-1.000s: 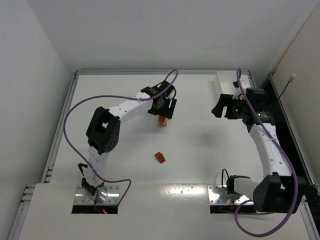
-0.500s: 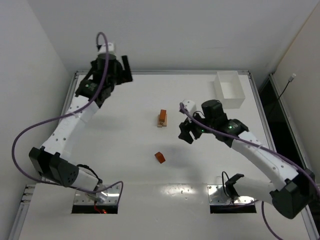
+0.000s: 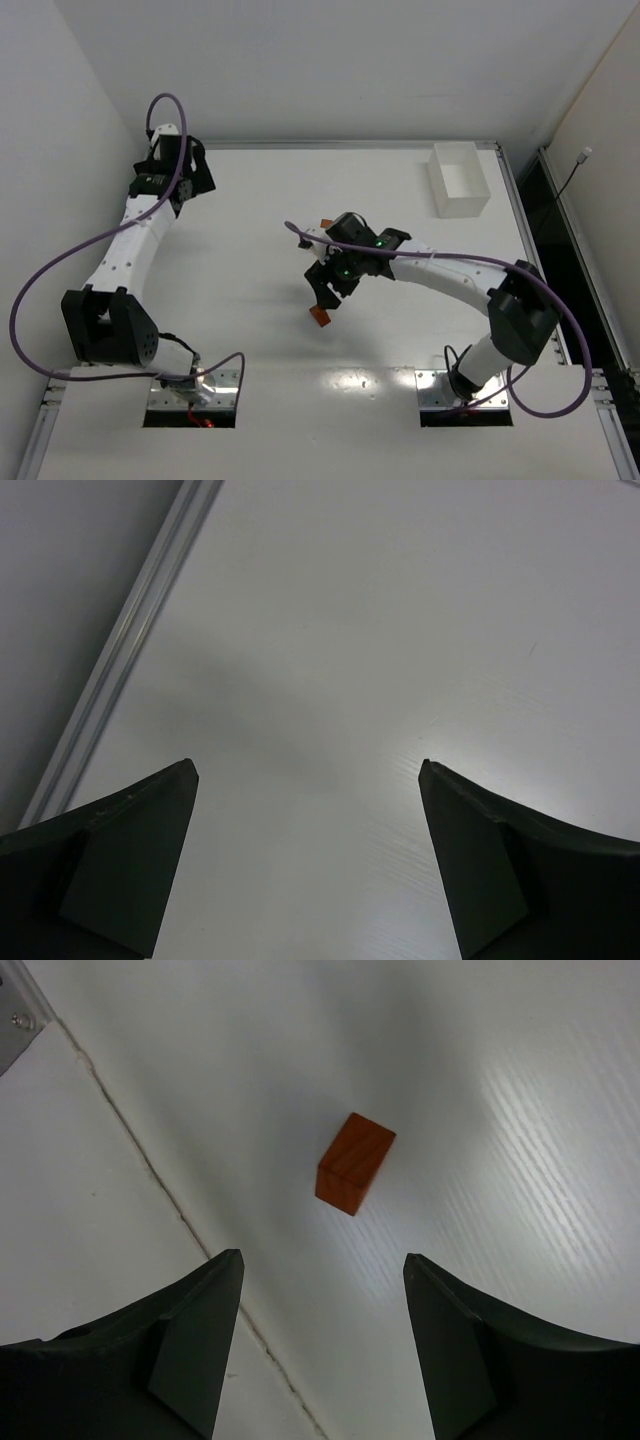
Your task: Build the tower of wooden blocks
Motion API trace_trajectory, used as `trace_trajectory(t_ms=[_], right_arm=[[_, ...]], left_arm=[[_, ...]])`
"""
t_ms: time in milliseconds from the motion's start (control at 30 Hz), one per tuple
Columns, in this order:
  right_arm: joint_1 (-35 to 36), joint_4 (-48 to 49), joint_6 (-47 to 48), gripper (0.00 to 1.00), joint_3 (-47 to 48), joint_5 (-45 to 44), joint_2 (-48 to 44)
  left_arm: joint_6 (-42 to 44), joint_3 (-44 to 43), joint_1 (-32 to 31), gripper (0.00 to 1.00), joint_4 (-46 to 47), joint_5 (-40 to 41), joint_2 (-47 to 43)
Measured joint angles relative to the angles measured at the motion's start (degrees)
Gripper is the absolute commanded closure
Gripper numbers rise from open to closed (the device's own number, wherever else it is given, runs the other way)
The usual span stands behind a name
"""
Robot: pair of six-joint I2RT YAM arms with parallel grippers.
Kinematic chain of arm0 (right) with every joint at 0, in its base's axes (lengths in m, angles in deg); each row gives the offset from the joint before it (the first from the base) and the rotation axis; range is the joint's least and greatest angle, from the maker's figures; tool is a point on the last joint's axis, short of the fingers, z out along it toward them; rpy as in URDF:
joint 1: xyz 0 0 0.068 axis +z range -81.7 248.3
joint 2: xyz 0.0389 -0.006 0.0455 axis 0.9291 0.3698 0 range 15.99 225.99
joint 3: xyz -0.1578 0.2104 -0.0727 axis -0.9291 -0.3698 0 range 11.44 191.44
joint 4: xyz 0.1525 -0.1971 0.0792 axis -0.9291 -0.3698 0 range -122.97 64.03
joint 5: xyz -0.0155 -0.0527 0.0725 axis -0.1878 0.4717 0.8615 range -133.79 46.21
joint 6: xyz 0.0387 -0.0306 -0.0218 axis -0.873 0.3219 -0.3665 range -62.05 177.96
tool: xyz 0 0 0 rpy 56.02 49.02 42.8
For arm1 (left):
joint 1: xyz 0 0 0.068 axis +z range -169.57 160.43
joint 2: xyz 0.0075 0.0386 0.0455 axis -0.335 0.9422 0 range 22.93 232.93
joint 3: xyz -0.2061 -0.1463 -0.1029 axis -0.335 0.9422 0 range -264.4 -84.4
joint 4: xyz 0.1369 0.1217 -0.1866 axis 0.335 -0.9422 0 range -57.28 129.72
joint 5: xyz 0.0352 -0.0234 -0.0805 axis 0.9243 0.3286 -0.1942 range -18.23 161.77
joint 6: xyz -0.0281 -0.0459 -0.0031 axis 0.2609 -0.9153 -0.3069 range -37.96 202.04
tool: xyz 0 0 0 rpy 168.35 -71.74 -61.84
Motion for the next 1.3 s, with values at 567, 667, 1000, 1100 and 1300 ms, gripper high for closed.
trace_trajectory(t_ms=[567, 667, 1000, 1100, 1300], right_arm=[[5.0, 1.8, -11.9, 0.4, -0.5, -13.3, 11.1], [5.0, 1.5, -12.7, 0.4, 0.0, -13.3, 13.6], [7.9, 1.6, -12.7, 0.4, 4.9, -13.0, 15.3], [8.8, 1.7, -12.7, 0.4, 5.1, -13.0, 15.3], [9.1, 1.7, -12.8, 0.43, 5.2, -13.2, 16.9]], left_arm=[[0.6, 2.3, 3.0, 0.01, -3.7, -2.2, -1.1], [0.6, 2.3, 3.1, 0.01, -3.7, -2.4, -1.1], [0.5, 2.3, 4.0, 0.01, -3.8, -4.0, 0.6], [0.3, 2.3, 4.1, 0.01, -4.1, -4.4, 1.6], [0.1, 2.3, 4.3, 0.01, -4.8, -4.7, 2.2]])
